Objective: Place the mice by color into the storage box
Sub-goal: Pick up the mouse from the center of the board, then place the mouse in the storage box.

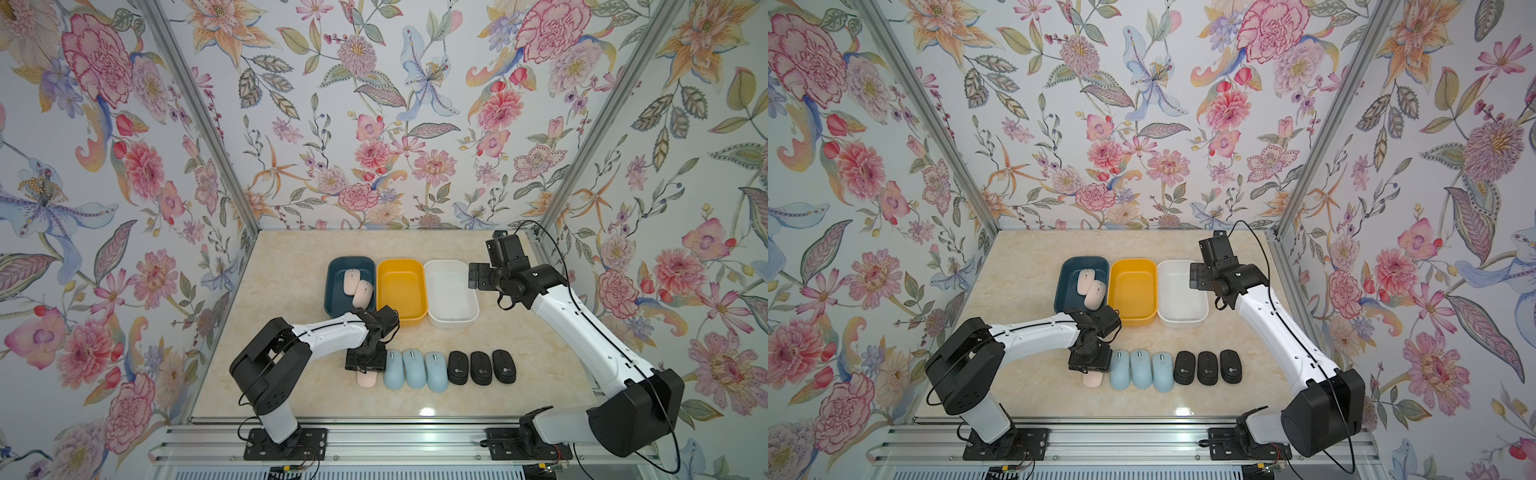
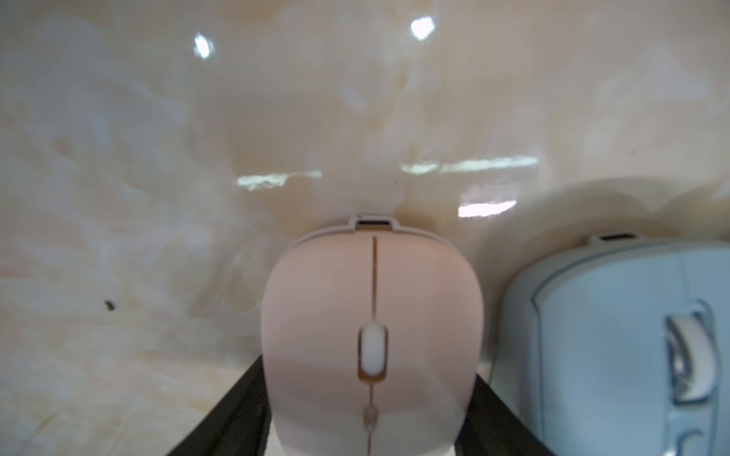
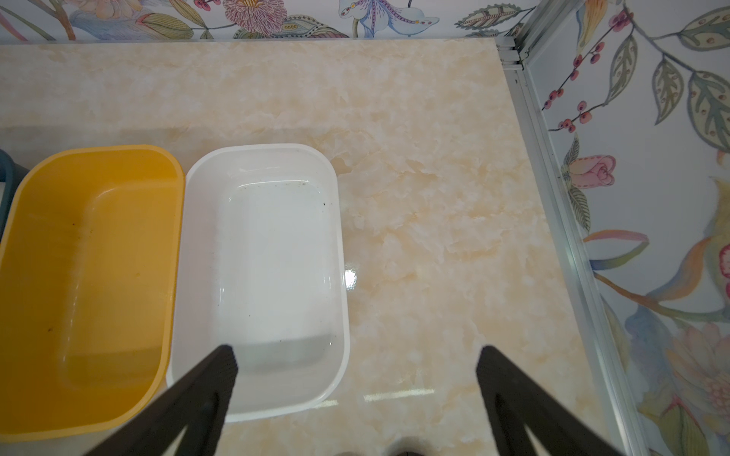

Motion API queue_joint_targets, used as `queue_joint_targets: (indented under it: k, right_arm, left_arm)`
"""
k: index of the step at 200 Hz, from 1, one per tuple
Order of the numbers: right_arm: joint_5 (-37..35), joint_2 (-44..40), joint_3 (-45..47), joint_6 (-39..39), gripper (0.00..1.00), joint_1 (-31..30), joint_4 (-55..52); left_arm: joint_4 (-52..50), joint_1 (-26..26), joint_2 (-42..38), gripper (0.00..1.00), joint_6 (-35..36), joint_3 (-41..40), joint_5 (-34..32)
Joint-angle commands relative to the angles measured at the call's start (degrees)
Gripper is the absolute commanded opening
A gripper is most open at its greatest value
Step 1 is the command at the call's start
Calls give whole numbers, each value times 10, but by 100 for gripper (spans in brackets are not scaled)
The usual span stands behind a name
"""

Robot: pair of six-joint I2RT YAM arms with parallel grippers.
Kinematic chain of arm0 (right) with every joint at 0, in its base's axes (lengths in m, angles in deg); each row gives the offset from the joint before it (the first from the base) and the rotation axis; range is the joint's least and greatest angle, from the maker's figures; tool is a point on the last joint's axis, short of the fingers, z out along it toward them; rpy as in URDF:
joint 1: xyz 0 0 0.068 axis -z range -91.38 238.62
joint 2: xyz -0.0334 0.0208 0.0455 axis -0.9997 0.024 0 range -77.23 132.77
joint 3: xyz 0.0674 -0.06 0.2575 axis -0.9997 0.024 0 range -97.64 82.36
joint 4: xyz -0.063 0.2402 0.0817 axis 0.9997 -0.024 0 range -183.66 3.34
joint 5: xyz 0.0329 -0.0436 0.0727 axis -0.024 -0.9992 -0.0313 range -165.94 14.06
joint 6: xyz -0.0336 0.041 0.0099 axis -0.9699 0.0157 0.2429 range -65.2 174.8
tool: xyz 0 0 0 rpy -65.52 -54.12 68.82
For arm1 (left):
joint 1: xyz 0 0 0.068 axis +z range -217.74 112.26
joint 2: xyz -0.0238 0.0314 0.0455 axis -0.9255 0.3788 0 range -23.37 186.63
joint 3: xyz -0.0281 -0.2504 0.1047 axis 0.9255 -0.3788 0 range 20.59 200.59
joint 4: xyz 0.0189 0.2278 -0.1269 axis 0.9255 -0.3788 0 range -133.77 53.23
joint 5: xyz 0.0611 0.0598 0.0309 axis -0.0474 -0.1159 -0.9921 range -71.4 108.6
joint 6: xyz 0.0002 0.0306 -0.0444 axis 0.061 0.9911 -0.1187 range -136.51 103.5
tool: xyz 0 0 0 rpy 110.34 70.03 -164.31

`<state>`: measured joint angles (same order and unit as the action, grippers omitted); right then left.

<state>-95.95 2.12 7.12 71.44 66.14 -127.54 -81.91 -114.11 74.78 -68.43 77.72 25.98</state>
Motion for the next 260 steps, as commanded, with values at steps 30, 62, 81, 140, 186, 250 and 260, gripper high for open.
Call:
queue_joint_targets:
  k: [30, 62, 81, 140, 186, 250, 260]
  right_arm:
    - [-9, -1, 10, -10, 99, -4, 2]
    - [-8, -2, 11, -10, 99, -4, 3]
    - [-6, -2, 10, -10, 99, -4, 5]
    - [1, 2, 4, -4, 99, -4, 8]
    - [2, 2, -12, -4, 99, -4, -1]
    - [8, -4, -32, -4, 99, -4, -4]
    - [9, -3, -32, -4, 99, -4, -4]
  left_arm:
    - [8, -7, 5, 57, 2, -10, -2]
    - [-1, -7, -21, 57, -4, -14, 1]
    - [-23, -7, -40, 57, -4, -5, -6]
    - [-73, 6, -77, 58, 3, 51, -8]
    - [-120, 44, -81, 58, 19, 136, -13]
    - [-162, 143, -17, 59, 104, 298, -11]
    - [-164, 157, -1, 59, 113, 320, -12]
